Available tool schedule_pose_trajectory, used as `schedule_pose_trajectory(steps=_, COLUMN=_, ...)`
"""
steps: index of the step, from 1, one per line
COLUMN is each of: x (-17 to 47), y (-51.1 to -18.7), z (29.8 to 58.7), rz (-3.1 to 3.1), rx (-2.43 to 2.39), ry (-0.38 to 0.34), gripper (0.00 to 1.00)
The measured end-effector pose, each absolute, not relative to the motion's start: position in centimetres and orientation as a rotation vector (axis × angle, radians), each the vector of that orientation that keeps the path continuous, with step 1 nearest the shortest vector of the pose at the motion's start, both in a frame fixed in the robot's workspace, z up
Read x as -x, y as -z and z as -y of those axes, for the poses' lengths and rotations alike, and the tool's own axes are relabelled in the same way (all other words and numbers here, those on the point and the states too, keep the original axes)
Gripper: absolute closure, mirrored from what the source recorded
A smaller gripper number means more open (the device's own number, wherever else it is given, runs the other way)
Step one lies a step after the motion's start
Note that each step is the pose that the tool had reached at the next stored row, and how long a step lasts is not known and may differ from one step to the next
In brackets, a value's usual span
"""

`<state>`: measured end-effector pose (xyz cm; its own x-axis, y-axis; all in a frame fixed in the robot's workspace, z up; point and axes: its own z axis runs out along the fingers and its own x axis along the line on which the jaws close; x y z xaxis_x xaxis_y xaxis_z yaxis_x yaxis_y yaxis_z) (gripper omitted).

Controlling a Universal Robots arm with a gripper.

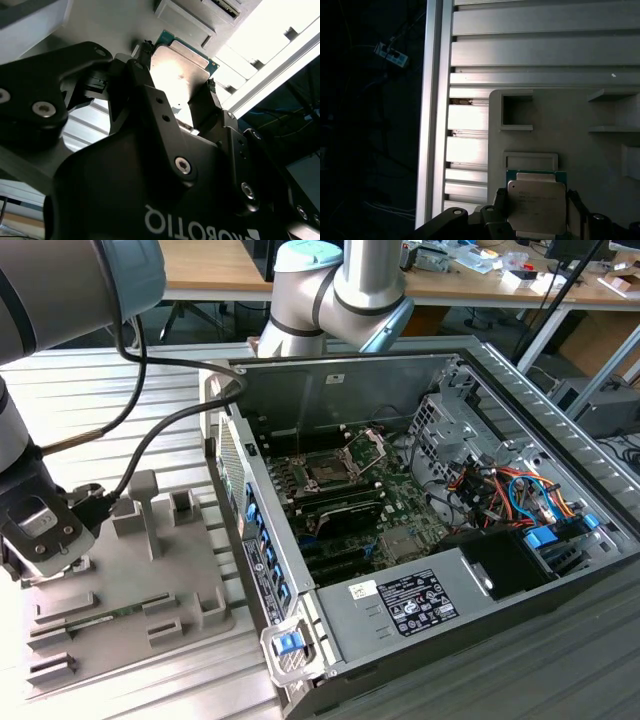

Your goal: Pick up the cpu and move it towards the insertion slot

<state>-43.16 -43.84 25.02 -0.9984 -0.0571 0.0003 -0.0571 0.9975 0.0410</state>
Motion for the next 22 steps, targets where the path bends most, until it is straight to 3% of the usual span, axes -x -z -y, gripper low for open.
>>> schedule_pose_trajectory(steps=22, x=43.2, y=-26.1, z=43.8, rz=3.138, rx=-0.09, ry=0.064, gripper=0.45)
